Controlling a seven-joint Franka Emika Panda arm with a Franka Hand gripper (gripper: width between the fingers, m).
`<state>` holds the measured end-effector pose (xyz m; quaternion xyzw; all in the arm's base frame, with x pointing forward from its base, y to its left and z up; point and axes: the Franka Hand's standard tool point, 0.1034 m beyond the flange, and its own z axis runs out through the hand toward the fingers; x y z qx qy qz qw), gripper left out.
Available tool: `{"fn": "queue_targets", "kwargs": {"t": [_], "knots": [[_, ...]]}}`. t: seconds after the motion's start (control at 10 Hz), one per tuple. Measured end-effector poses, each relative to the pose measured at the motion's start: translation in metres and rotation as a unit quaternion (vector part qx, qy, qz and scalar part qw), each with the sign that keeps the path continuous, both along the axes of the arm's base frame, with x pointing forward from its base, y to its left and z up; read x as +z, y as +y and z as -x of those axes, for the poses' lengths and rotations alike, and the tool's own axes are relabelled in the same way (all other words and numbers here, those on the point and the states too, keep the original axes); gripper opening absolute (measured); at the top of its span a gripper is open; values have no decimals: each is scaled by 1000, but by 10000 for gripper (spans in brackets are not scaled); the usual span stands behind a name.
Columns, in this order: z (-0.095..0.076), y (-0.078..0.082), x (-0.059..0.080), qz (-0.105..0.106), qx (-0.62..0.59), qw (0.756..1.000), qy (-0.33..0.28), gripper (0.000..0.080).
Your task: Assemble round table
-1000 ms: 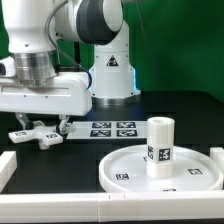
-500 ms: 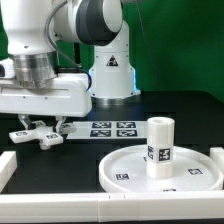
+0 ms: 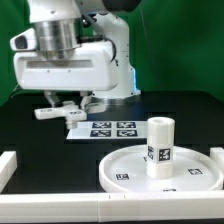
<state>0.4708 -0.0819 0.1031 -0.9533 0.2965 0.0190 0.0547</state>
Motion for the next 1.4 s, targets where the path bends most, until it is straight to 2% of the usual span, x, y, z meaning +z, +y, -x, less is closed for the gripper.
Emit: {"fn": "queue_targets", "kwargs": {"t": [0.1,0.6,0.7,0.8,1.0,1.2,1.4], "knots": [[-13,9,7,-1,5,1000,-9,442],[-8,8,3,0,7,1000,-4,442],[-10,12,5,-5,10,1000,0,442],[-21,27,18,-16,24,1000,1,442],[-46,57,33,-17,14,1000,-12,442],[-40,50,29,-17,24,1000,-10,442],[-41,54,29,-17,26,999,-10,442]]}}
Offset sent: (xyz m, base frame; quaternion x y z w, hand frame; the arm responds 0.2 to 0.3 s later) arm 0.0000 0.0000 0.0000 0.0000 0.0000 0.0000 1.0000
